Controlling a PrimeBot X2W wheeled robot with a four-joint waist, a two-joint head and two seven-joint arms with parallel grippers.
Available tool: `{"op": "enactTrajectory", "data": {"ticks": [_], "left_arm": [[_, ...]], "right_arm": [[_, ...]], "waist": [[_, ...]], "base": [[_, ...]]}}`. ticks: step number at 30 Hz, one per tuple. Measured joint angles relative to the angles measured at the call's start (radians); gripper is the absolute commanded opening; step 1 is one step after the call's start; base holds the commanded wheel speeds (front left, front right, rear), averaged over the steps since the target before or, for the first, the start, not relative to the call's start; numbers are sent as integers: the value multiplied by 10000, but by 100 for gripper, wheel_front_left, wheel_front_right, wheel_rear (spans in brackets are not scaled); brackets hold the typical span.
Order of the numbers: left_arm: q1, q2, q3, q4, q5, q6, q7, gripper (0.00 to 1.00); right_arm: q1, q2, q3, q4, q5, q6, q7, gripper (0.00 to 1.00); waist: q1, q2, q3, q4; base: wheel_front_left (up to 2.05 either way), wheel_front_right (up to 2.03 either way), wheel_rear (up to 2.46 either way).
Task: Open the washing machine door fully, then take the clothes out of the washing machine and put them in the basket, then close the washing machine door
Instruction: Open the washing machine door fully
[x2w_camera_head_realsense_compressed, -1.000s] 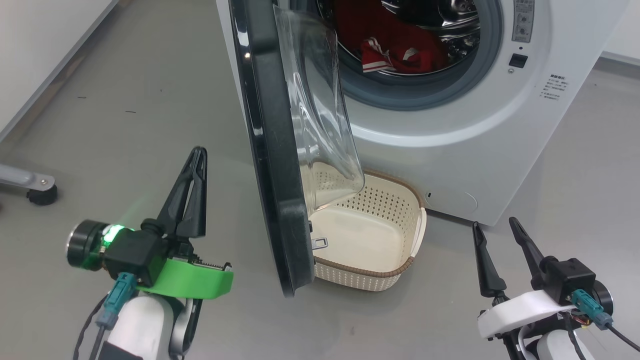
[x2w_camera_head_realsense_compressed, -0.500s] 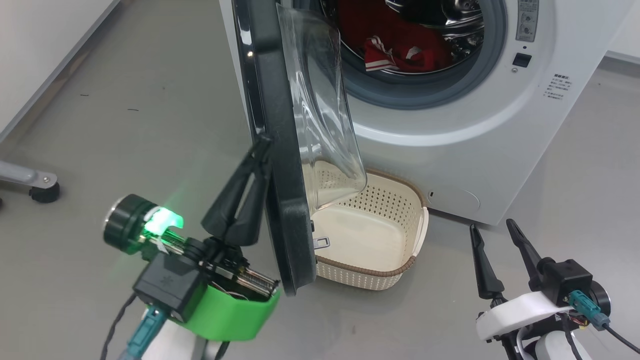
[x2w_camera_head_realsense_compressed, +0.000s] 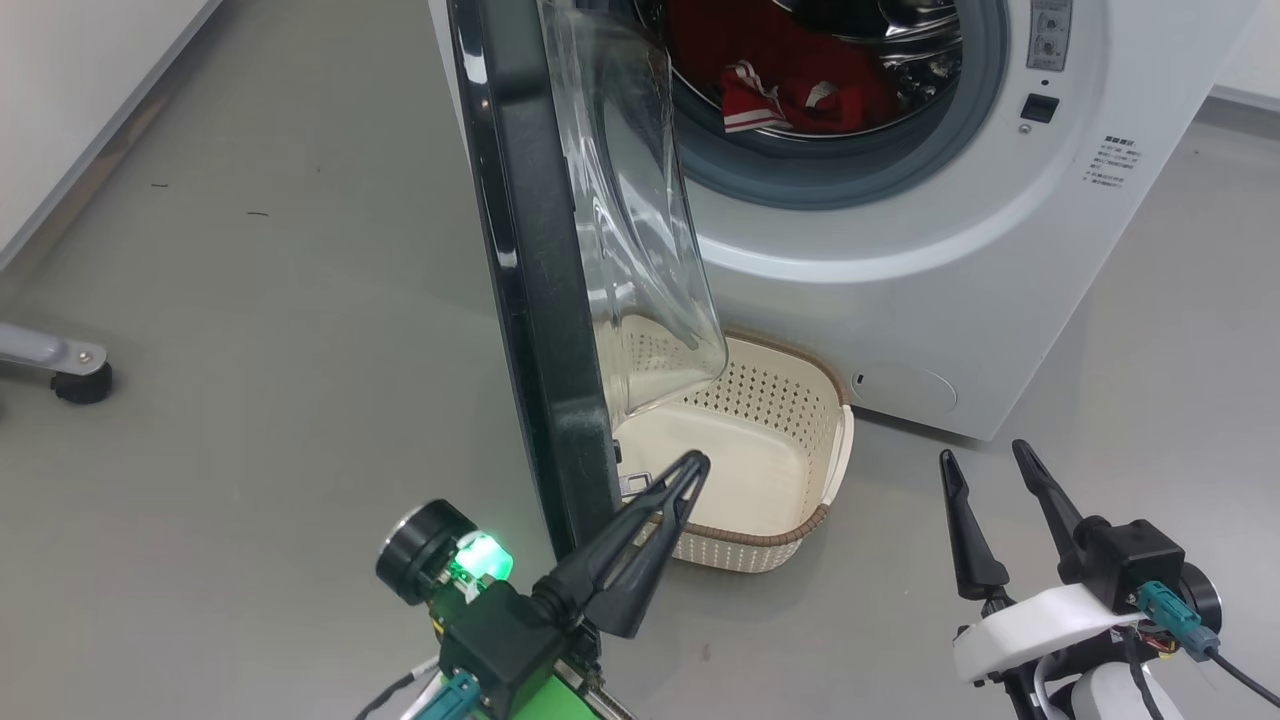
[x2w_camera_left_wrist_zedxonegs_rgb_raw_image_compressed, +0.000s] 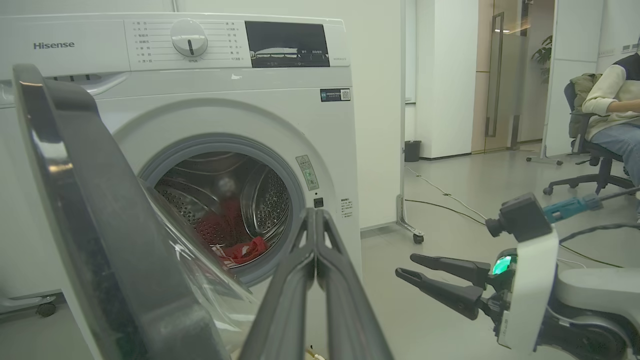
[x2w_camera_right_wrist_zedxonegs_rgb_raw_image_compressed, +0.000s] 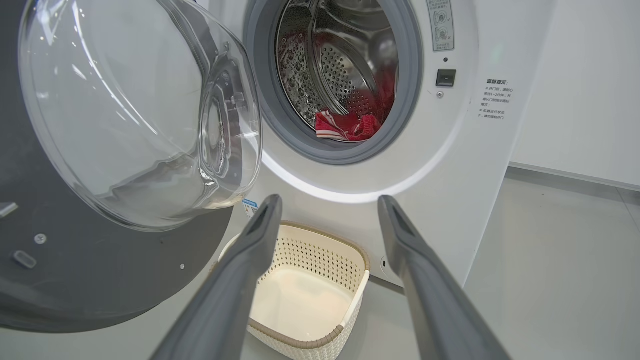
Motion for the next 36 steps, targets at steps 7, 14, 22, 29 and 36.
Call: {"op": "enactTrajectory", "data": {"ticks": [7,14,22,29,36], "left_arm": [[376,209,-652,717,-575,-86,838,0],[429,291,-426,1377,-907,-86,1195,0],[424,253,136,1783,-982,6,1189,0],[392,228,261,2006,-1118,17,1166,0],[310,184,366,2171,-1221,105,1045,0]], "right_arm": [[-5,19,-13,102,-86,82,0,100],[-8,42,-40,165,-128,113,0,100],[-10,65,-75,247,-169,176,0,100],[-14,79,-75,267,-267,219,0,100],[-21,107,-127,286,-267,257,0,100]], "waist": [[0,0,50,-50],[0,0,100,-133],[0,0,122,-214],[0,0,129,-272],[0,0,152,-300]], "base": [[0,0,0],[0,0,0],[0,0,0],[0,0,0],[0,0,0]]}}
